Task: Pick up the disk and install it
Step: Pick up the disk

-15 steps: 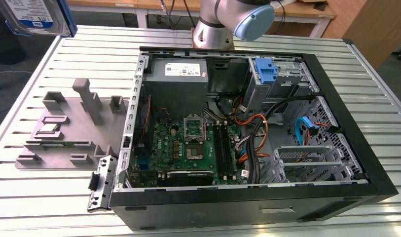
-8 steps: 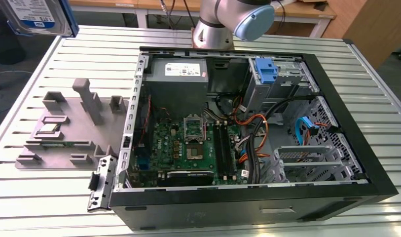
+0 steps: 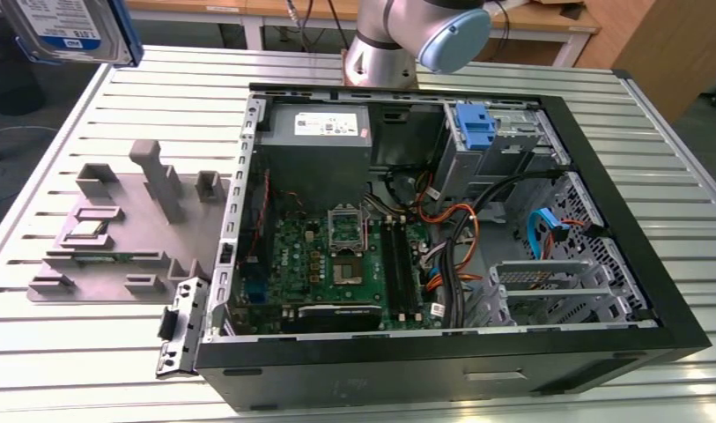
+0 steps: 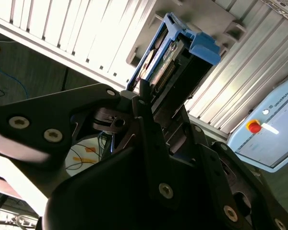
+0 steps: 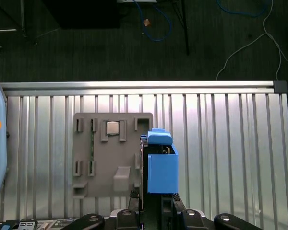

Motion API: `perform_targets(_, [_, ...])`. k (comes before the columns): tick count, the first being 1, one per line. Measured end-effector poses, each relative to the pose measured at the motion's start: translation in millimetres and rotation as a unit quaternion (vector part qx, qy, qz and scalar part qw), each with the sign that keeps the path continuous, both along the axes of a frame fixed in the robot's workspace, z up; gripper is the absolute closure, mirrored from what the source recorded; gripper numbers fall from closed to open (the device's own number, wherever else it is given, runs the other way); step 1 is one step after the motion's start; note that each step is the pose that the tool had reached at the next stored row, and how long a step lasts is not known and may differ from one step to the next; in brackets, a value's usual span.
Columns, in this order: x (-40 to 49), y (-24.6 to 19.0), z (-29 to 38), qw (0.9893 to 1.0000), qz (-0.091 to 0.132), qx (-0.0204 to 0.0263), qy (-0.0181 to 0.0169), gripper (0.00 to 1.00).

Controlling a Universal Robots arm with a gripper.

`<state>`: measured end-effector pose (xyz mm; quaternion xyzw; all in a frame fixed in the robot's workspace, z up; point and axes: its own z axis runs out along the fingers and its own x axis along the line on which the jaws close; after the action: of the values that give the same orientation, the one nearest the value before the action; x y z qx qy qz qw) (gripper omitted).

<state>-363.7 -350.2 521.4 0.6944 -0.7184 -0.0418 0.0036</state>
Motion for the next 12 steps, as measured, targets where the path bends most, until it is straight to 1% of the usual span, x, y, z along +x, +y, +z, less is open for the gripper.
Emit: perform_targets(12, [5.2, 0.0, 0.0, 1.0, 0.0, 0.0, 0.0, 0.65])
